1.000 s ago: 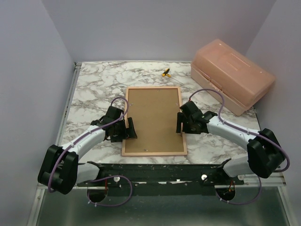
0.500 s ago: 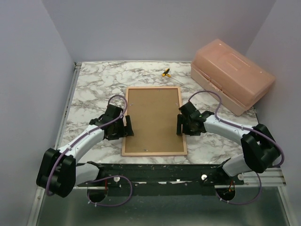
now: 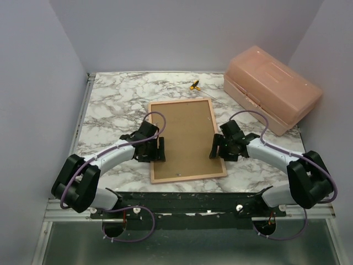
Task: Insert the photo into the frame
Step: Install the photo frame at the center of the board.
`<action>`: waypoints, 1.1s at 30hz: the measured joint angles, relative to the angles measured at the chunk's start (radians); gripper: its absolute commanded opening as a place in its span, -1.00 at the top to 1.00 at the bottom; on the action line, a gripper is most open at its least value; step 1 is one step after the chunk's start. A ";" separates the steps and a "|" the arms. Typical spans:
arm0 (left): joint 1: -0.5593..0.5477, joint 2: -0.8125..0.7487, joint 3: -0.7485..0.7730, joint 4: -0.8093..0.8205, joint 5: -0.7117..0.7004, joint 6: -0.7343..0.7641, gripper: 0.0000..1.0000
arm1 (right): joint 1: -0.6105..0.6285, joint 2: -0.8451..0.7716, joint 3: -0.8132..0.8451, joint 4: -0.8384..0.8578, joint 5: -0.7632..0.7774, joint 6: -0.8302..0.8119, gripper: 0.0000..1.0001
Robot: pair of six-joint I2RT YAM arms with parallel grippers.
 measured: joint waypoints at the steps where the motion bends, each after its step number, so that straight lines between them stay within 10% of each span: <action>1: -0.021 0.000 0.000 0.004 0.002 -0.004 -0.43 | -0.004 -0.005 -0.006 0.005 -0.012 0.003 -0.48; 16: -0.138 -0.128 -0.034 -0.087 -0.092 -0.089 -0.82 | -0.014 -0.202 -0.143 -0.039 -0.123 0.109 -0.56; 26: -0.099 0.010 0.029 -0.095 -0.145 -0.079 -0.57 | -0.014 -0.191 -0.104 -0.060 -0.109 0.111 -0.57; 33: -0.099 0.040 0.042 -0.095 -0.164 -0.067 0.03 | -0.014 -0.167 -0.096 -0.058 -0.110 0.110 -0.57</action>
